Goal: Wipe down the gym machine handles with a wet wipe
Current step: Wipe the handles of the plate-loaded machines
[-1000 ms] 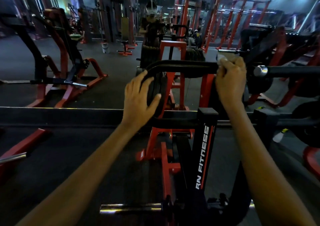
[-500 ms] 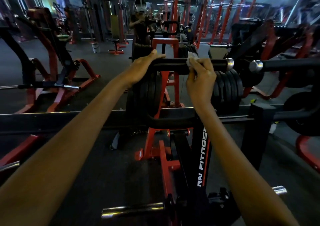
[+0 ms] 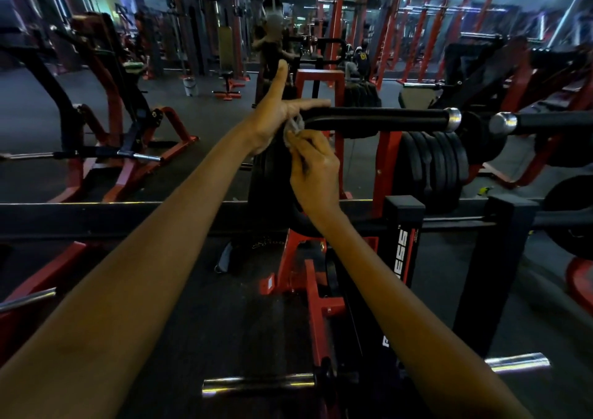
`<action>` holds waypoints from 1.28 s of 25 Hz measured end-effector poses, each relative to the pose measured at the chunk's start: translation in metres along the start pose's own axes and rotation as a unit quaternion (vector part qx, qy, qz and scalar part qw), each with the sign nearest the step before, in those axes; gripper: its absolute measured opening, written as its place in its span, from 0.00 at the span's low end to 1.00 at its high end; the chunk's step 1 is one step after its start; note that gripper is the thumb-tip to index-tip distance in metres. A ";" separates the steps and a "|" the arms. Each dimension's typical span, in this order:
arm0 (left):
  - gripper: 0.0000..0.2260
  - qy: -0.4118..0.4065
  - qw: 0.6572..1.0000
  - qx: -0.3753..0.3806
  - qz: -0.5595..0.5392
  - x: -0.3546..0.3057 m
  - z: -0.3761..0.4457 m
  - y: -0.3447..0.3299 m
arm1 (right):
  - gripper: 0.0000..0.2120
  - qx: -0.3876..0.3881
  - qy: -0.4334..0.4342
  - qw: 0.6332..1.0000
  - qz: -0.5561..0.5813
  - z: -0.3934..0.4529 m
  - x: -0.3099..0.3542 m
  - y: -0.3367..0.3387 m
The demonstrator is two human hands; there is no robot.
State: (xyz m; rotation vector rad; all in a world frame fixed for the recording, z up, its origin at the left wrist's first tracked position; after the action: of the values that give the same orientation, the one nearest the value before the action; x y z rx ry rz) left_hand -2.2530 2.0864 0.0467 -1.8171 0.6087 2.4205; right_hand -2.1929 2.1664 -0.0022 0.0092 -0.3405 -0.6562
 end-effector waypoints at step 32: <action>0.21 -0.203 0.800 -0.318 0.466 0.007 -0.023 -0.029 | 0.19 0.212 -0.050 0.966 -0.137 -0.093 0.004 0.032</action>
State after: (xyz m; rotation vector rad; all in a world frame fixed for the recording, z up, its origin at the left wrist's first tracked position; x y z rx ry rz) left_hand -2.2261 2.1037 0.0267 -1.0954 0.8467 3.9306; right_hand -2.1416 2.1798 -0.0853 0.4402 -0.5784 -0.8486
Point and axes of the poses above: each hand's wrist, its own z-axis towards the middle knuckle, its own y-axis out of the back of the hand, x = y × z, the point moved 5 cm from there along z, towards the middle knuckle, and after that the axes turned 7 degrees about -x, right-handed, at the moved point
